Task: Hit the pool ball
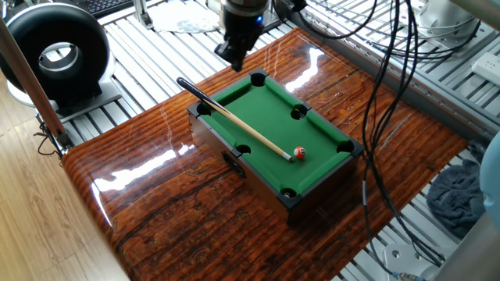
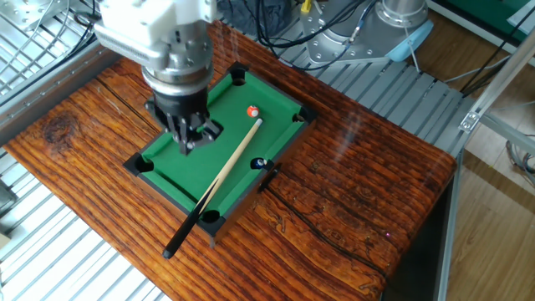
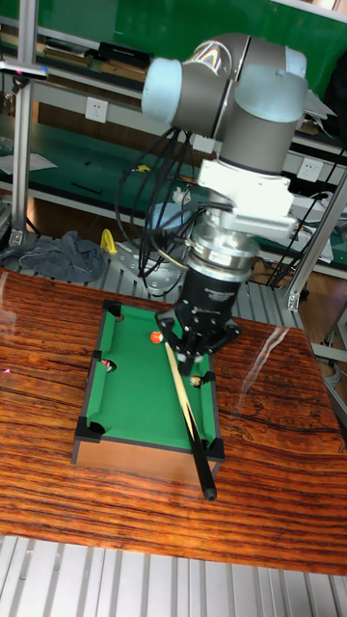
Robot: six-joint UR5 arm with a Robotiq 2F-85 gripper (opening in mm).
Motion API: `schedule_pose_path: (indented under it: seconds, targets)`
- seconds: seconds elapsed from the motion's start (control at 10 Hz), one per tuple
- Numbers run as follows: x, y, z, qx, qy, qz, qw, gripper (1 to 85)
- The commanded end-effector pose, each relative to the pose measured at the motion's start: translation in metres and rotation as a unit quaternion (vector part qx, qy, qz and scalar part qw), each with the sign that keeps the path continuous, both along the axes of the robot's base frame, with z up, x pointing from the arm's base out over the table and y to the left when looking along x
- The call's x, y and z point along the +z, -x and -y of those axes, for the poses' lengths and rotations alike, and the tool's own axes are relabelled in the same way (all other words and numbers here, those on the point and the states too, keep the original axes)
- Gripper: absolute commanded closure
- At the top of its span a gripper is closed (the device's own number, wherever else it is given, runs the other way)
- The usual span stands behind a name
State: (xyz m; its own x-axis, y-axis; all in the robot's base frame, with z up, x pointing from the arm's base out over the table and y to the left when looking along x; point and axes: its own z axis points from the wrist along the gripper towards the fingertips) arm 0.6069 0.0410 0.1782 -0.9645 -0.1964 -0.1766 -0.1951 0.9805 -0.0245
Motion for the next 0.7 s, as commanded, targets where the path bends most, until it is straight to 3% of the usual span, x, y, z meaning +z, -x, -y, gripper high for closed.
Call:
schedule_pose_path:
  seconds: [0.0,0.1,0.2,0.6]
  targets:
    - [-0.008,-0.01,-0.026,0.023,-0.026,0.013,0.9993,84.3]
    - [-0.008,-0.009,-0.04,0.013,-0.056,0.01,0.9983,84.3]
    - [-0.009,-0.007,-0.045,0.007,-0.068,0.005,0.9977,84.3]
    - [-0.011,-0.01,-0.047,-0.01,-0.072,0.01,0.9973,84.3]
